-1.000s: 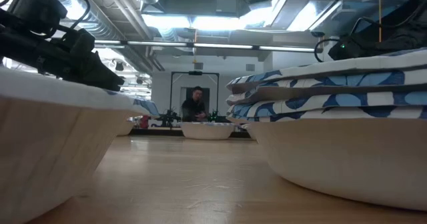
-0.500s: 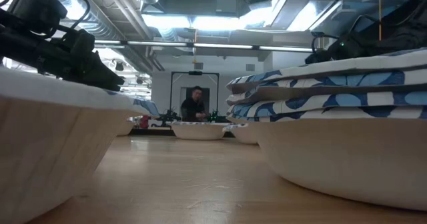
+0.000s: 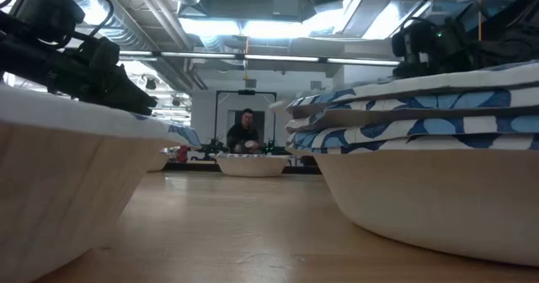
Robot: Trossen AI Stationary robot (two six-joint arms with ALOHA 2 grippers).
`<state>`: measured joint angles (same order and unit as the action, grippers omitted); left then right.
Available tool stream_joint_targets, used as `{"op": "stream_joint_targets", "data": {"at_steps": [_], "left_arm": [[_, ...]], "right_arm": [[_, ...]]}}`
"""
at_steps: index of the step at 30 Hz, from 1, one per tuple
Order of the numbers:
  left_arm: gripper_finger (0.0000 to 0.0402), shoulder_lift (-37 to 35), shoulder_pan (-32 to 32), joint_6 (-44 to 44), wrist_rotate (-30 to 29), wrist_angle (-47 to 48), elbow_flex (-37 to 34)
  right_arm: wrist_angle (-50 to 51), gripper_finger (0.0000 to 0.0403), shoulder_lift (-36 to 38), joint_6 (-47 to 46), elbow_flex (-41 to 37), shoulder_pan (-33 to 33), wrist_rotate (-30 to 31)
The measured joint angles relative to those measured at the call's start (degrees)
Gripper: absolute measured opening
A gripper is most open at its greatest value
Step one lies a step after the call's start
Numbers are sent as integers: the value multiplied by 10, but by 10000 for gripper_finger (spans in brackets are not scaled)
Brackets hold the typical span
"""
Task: Nest bowls inside each other
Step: Stack the blue patterned bowl on the blue patterned bowls
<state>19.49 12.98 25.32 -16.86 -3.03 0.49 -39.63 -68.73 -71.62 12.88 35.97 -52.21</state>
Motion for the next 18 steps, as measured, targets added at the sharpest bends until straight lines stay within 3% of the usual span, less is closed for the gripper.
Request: {"op": "stream_joint_targets", "data": {"at_steps": [11,18], "left_arm": [[146,0,0,0,0,0,0],[146,0,0,0,0,0,0]], "right_arm": [[-59,6,4,-52,0,-140,-40],[-69,6,18,-101,0,-240,-17]]}}
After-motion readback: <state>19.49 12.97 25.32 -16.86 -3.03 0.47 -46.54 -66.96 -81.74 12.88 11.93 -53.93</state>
